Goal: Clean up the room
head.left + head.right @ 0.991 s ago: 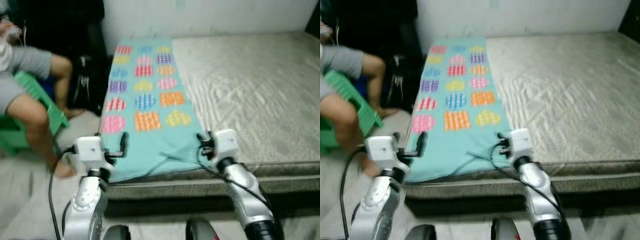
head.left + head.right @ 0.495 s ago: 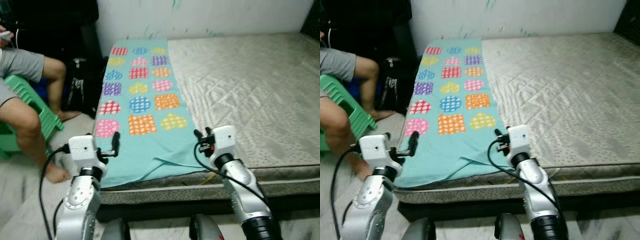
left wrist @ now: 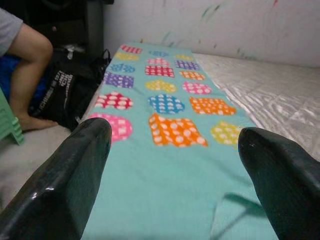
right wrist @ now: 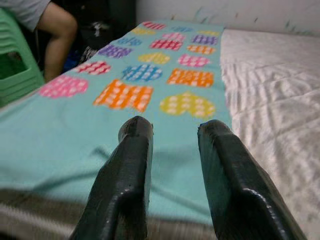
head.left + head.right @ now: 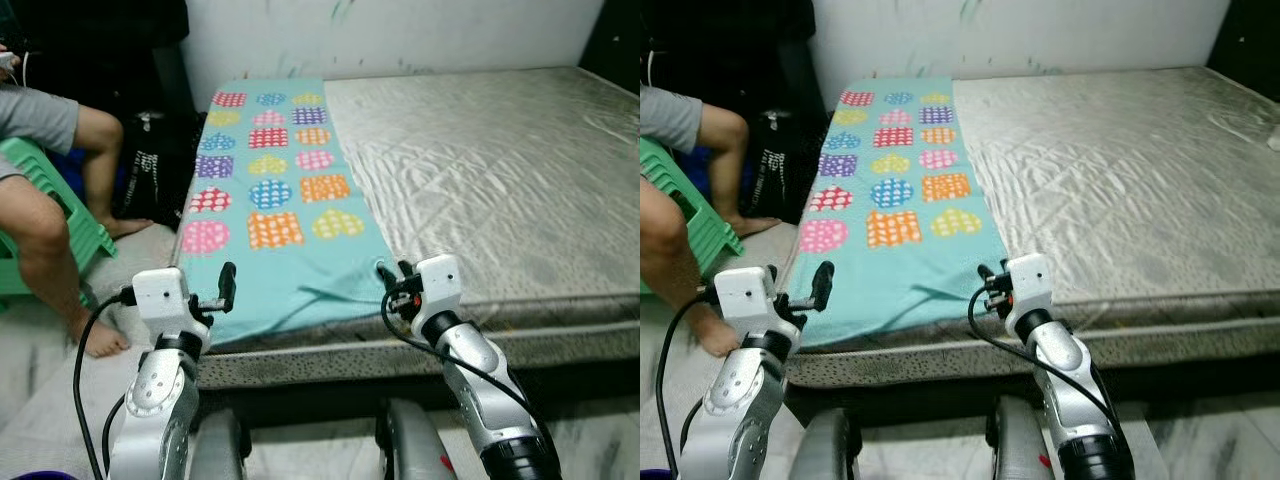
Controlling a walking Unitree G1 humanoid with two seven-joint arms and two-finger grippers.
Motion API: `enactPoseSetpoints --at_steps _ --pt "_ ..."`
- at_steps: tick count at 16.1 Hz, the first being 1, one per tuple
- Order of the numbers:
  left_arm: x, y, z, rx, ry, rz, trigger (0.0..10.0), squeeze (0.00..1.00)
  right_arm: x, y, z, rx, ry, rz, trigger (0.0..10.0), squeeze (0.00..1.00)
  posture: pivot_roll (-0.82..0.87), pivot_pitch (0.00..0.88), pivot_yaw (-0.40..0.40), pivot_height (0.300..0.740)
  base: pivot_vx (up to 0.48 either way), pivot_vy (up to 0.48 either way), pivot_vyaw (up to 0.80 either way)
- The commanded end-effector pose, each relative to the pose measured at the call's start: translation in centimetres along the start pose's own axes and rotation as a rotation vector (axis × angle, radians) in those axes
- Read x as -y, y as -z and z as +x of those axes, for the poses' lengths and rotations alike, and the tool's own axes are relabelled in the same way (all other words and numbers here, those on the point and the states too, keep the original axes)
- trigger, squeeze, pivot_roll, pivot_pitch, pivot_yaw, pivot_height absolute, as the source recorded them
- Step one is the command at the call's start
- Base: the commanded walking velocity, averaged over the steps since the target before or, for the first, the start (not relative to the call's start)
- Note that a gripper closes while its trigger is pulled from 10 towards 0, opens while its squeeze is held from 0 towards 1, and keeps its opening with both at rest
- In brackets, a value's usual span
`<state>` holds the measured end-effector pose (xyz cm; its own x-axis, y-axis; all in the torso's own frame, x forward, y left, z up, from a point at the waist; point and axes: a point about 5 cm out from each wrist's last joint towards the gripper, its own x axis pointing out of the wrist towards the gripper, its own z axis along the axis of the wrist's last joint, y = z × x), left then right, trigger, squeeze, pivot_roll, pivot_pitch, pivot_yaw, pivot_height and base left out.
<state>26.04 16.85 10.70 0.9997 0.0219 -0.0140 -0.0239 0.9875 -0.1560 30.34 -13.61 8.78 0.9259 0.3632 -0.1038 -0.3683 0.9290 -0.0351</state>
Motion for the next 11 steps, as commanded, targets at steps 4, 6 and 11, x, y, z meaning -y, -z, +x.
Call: enactPoseSetpoints --at_steps 4,6,11 --pt "-0.1 -0.8 0.2 0.023 -0.002 0.004 10.0 0.00 -0.7 -0.5 0.2 0.000 -0.065 -0.015 10.0 0.00 -0.13 0.040 0.031 0.533 0.000 0.000 0.00" --pt "-0.1 -0.9 0.2 0.028 0.005 0.000 10.0 0.00 -0.7 -0.5 0.2 -0.004 -0.072 -0.017 10.0 0.00 -0.13 0.044 0.031 0.533 0.000 0.000 0.00" --pt "0.1 -1.1 0.3 0.030 0.015 -0.002 10.0 0.00 -1.2 -0.8 0.2 0.014 -0.113 -0.048 10.0 0.00 -0.13 0.049 0.030 0.533 0.000 0.000 0.32"
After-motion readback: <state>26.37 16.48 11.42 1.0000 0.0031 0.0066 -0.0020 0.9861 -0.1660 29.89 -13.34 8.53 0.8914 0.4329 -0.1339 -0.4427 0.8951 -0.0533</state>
